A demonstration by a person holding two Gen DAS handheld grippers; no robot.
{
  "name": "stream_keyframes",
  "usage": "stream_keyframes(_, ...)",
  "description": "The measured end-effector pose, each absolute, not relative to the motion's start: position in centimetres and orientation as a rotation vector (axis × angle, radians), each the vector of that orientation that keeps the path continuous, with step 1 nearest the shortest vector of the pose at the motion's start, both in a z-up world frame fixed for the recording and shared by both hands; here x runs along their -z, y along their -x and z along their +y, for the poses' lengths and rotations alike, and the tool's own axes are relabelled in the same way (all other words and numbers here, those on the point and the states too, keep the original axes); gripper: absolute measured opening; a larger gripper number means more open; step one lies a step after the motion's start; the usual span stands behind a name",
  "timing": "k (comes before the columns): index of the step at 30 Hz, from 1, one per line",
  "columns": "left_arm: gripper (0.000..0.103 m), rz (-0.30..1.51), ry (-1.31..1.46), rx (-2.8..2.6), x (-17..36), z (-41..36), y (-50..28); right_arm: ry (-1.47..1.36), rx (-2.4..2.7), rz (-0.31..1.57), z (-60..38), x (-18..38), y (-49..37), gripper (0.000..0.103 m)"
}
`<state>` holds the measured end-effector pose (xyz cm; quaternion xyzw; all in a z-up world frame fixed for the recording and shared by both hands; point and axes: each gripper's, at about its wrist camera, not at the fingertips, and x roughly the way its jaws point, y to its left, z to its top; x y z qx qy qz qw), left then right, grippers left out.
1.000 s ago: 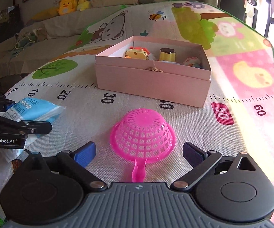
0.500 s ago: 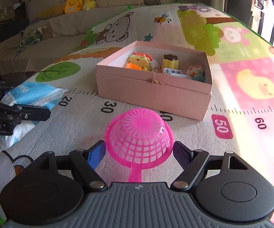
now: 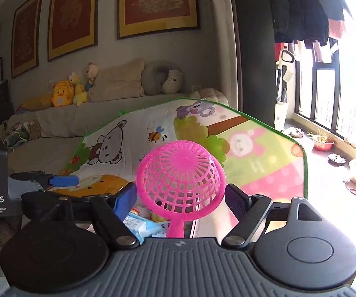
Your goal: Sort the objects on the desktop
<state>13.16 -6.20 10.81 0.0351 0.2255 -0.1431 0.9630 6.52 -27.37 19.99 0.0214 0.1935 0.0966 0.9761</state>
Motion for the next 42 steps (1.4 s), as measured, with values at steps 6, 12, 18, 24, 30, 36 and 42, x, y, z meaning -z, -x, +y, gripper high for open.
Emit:
stream_keyframes(6, 0.097, 0.512, -0.130, 0.245, -6.4, -4.6, -10.0, -0.105, -0.249, 0.519, -24.8, -17.6, -12.9, 0.078)
stream_keyframes(12, 0.098, 0.553, -0.140, 0.250, -4.8, -4.2, -8.1, -0.123, -0.148, 0.625, -21.6, -13.2, -20.9, 0.078)
stream_keyframes(18, 0.100, 0.576, -0.118, 0.199, -3.5, -3.0, -6.9, -0.105, -0.145, 0.748, -20.4, -9.3, -22.9, 0.079)
stream_keyframes(24, 0.102, 0.633, -0.069, 0.195, -2.1, -2.1, -6.3, -0.119, -0.183, 0.694, -22.0, -10.1, -16.6, 0.085)
stream_keyframes(30, 0.103, 0.664, -0.012, 0.130, -1.2, -1.8, -6.0, -0.109, -0.227, 0.644, -22.9, -10.5, -7.8, 0.103)
stream_keyframes(36, 0.103, 0.680, 0.014, 0.103, -0.6, -1.9, -5.1, -0.108, -0.189, 0.755, -22.2, -5.6, -3.6, 0.103)
stream_keyframes(42, 0.103, 0.721, -0.030, 0.092, -0.1, -3.2, -5.5, 0.021, -0.112, 0.769, -20.5, -3.0, -3.6, 0.103)
